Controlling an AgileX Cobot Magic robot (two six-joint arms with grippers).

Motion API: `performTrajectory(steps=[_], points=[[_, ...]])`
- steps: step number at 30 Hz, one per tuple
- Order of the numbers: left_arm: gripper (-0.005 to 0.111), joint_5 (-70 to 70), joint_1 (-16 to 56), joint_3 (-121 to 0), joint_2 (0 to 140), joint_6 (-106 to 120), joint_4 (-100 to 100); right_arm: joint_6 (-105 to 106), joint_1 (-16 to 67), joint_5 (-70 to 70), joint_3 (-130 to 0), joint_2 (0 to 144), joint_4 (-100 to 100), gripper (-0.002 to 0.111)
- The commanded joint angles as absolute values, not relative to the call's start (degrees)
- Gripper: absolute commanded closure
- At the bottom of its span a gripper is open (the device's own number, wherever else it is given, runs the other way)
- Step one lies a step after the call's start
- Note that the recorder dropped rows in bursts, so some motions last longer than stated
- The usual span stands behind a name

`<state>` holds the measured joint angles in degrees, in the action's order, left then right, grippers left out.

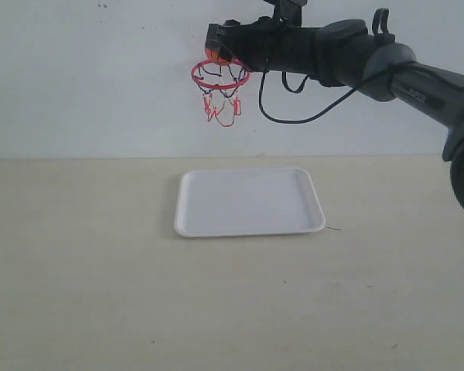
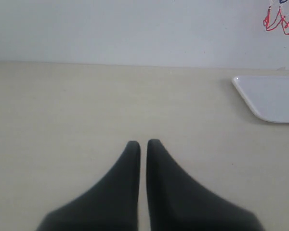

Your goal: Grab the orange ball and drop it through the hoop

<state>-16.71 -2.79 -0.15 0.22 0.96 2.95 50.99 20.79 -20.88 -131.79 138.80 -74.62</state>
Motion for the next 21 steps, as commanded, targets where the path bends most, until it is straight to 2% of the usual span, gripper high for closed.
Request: performTrajectory(steps=[1, 11, 21], points=[[0.103, -16.7, -2.8, 0.0, 0.0, 1.2, 3.5, 51.8, 20.6, -20.6, -132.2, 139.5, -74.5, 0.070], [0.103, -16.7, -2.8, 0.0, 0.0, 1.2, 3.5, 51.1, 20.5, -19.7, -132.2, 140.5, -74.3, 0.040], [0.103, -16.7, -2.8, 0.0, 0.0, 1.2, 3.5, 51.0, 20.5, -19.9, -132.2, 140.1, -74.3, 0.039]])
